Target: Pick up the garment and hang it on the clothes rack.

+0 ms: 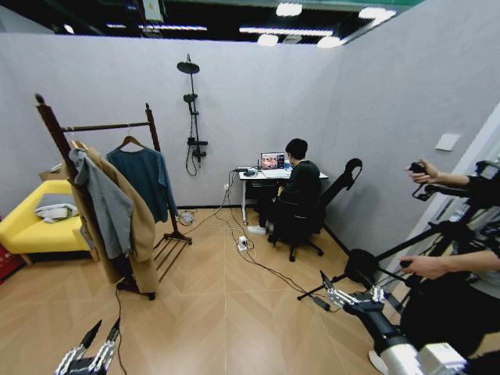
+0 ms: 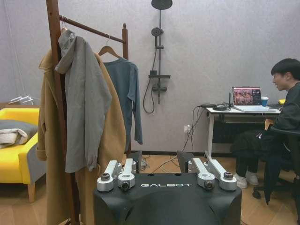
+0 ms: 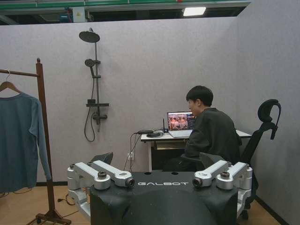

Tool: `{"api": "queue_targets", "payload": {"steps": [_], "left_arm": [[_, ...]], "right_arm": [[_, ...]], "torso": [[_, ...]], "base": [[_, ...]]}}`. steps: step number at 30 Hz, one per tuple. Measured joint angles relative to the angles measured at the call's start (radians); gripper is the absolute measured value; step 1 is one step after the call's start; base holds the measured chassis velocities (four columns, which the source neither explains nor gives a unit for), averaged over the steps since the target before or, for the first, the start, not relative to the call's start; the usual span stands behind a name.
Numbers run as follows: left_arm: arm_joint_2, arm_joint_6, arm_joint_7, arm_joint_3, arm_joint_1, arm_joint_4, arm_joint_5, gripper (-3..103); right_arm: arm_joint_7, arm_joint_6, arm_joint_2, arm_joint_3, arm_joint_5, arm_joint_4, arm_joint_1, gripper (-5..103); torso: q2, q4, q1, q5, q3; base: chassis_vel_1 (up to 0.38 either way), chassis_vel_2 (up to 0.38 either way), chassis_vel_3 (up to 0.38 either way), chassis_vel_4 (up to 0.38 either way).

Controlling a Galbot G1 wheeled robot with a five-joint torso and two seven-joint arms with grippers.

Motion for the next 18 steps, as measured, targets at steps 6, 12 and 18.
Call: {"api": "queue_targets", "payload": {"steps": [6,12,18], "left_arm": [[0.0,0.0,0.0,0.0,0.0,0.0,0.0,46],[0.0,0.0,0.0,0.0,0.0,0.0,0.0,46],[0.0,0.0,0.0,0.0,0.0,0.0,0.0,46]], "right_arm": [[0.0,0.0,0.0,0.0,0.0,0.0,0.001,100],[0.0,0.0,0.0,0.0,0.0,0.0,0.0,100],[0.0,0.0,0.0,0.0,0.0,0.0,0.0,100]], "torso": [[-0.001,0.0003,0.002,-0.0001,0.001],[0.0,0.0001,0.0,0.0001,0.0],[0.0,0.0002,0.0,0.0001,0.0]], "base": [[-0.037,0.067,0.062,-0.058],[-0.014,0.02,0.016,-0.008],[0.0,0.0,0.0,0.0]]}}
